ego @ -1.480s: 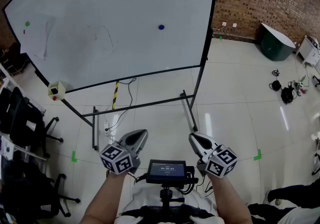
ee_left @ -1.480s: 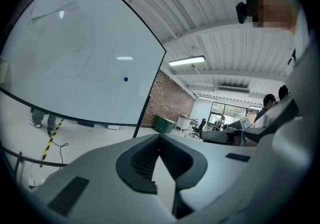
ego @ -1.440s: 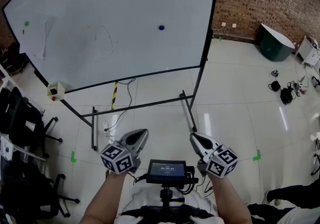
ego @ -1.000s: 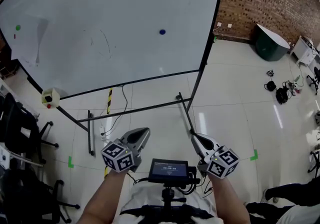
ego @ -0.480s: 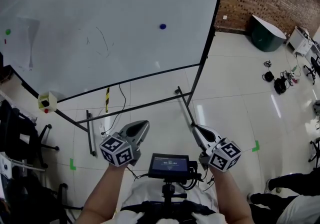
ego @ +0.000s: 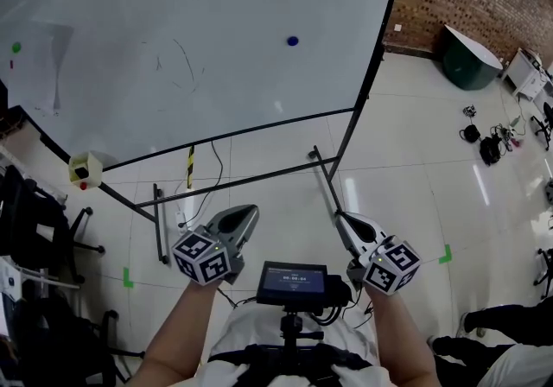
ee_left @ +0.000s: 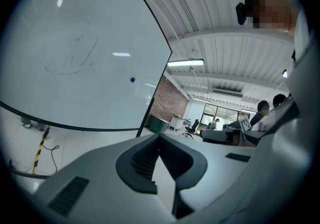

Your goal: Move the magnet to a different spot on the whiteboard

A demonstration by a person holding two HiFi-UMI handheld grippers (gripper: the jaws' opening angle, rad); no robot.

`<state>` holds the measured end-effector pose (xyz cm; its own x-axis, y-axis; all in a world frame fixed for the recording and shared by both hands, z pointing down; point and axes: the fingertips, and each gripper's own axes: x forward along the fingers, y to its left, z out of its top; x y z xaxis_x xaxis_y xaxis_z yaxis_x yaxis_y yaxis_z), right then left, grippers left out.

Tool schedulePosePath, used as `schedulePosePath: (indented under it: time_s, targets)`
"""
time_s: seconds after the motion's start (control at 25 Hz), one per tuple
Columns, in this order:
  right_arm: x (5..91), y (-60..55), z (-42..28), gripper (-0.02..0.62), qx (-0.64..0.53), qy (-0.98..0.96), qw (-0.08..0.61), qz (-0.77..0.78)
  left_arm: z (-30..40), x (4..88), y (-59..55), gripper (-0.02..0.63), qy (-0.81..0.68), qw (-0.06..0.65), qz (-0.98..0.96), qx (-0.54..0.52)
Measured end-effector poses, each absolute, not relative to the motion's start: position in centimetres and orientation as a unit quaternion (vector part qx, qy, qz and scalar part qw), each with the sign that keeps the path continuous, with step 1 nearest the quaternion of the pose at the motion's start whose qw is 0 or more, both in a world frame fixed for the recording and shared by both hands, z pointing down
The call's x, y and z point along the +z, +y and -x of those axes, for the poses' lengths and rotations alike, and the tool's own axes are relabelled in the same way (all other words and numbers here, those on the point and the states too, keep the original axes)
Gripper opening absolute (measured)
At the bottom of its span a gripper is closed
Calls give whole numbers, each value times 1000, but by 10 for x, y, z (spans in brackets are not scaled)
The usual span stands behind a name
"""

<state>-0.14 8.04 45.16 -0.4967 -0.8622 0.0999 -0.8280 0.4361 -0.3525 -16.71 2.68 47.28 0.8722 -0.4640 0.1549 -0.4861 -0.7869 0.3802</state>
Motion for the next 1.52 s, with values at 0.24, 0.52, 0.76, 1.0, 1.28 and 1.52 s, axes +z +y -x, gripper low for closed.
schedulePosePath:
  time_s: [0.24,0.52,0.76,1.0,1.28,1.52]
  targets:
    - [460,51,-11,21,-185,856,62,479,156,476,12,6,-269,193,-943,47]
    - [469,-2,-35,21,-194,878,60,433,129,475,-27,6,-308,189,-930,60]
    - [460,-63,-76,21,-182,891,69,410,83,461,-73,6,-324,162,-929,79]
    - [453,-110,-115,21,-179,897,88,394,44,445,-121,6,-346,157,-921,80]
    - [451,-156,-155,21,-178,907,97,369,1,424,-171,6,-368,136,-917,68]
    - [432,-186,-188,21,-181,912,119,350,-34,410,-200,6,-383,111,-914,70]
